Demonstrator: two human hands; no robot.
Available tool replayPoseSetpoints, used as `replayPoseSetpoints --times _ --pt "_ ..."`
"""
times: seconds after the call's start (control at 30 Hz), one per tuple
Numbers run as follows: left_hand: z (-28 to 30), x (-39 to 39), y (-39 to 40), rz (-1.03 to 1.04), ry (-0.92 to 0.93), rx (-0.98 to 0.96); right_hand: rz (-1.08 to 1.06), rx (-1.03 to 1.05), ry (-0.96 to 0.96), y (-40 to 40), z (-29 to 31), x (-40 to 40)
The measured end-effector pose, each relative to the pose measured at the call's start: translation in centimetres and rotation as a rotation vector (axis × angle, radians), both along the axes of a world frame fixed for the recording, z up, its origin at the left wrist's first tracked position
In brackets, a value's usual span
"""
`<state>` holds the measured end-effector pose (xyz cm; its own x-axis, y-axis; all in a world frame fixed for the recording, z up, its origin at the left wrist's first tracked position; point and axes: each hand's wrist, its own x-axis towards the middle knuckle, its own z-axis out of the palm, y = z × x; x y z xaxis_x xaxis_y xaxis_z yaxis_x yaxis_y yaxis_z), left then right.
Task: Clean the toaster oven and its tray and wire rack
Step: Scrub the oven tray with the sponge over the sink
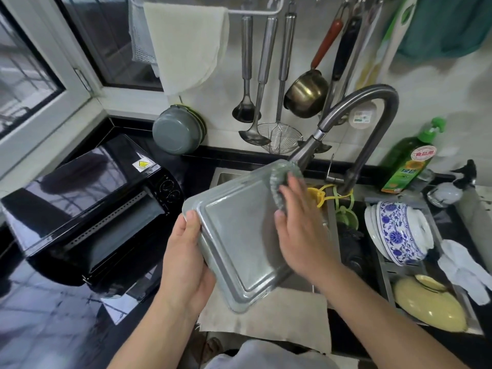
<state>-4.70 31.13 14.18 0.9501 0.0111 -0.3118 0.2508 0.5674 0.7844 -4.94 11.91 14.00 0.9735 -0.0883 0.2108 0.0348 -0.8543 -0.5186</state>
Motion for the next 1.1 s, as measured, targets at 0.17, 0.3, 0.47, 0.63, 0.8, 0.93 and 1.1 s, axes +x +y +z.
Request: replayPoseSetpoints --times 0.17,0.3,0.47,0.63,0.8,0.93,1.1 --pt "-0.3 -0.6 -0.6 -0.066 -0.029 -0.05 0.545 -0.291 -0.105 4.8 -1.1 -3.0" --pt "-0.6 -0.7 0.5 0.005 -0.008 0.002 0.192 -0.277 0.147 -0.5 0.2 1.4" --pt "-0.3 -0.6 0.4 -0.009 -0.024 0.008 0.44 -0.303 0.058 2.6 0.0 -1.3" --pt "-0.5 -0.6 0.7 -0.027 -0.043 -0.014 0.451 -0.368 -0.029 1.6 0.8 0.3" --pt "-0.4 -0.5 0.9 -0.019 -0.091 0.027 0.184 -0.259 0.133 0.0 2.4 2.3" --pt "-0.6 -1.1 -0.4 -0.053 -0.073 -0.019 0.551 -0.28 -0.118 6.1 1.2 -1.7" --pt "-0.9 -0.6 1.1 0.021 -0.096 -0.01 0.256 -0.328 0.017 0.7 1.4 1.8"
